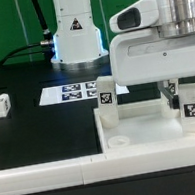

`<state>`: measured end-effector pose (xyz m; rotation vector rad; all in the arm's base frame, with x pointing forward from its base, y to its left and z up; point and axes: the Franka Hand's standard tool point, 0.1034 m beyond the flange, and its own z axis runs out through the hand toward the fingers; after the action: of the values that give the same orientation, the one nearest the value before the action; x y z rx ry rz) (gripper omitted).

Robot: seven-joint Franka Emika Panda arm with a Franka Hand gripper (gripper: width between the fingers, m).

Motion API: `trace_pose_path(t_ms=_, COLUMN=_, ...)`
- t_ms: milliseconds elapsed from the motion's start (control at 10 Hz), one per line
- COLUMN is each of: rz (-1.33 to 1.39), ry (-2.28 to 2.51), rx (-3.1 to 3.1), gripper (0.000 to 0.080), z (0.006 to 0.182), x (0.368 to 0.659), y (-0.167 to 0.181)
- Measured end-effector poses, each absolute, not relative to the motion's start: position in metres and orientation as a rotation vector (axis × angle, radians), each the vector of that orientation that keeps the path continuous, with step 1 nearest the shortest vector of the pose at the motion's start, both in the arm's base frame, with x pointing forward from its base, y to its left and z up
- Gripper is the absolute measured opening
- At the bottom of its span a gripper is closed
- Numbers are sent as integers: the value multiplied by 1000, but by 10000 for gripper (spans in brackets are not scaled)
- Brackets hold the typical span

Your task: Assemble square table

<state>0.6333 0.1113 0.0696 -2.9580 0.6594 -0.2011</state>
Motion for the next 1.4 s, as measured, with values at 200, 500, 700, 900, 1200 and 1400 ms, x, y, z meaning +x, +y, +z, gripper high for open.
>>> trace_pose_path(t_ms=200, rz=-186, ry=892, rx=-2888, gripper=288, z=69, x=633, y=111)
trace_pose_path(t_ms=500, rz=-123, ry=1539, rx=-2582, gripper=288, z=68, x=630, y=109)
trace_pose_path(t_ms=700, rz=-63, ry=1931, rx=-2238, gripper=291, z=67, x=628, y=108)
trace_pose_path(t_ms=900, rz=-54, ry=2146, rx=-1970, gripper=293, z=67, x=624, y=111)
trace_pose_path(t_ms=1200, rz=-44, ry=2163, rx=-1959, gripper=408, z=67, x=624, y=113)
trace_pose_path(t_ms=1400, rz=-39, ry=1801, rx=-2392, gripper=577, z=66, x=620, y=122)
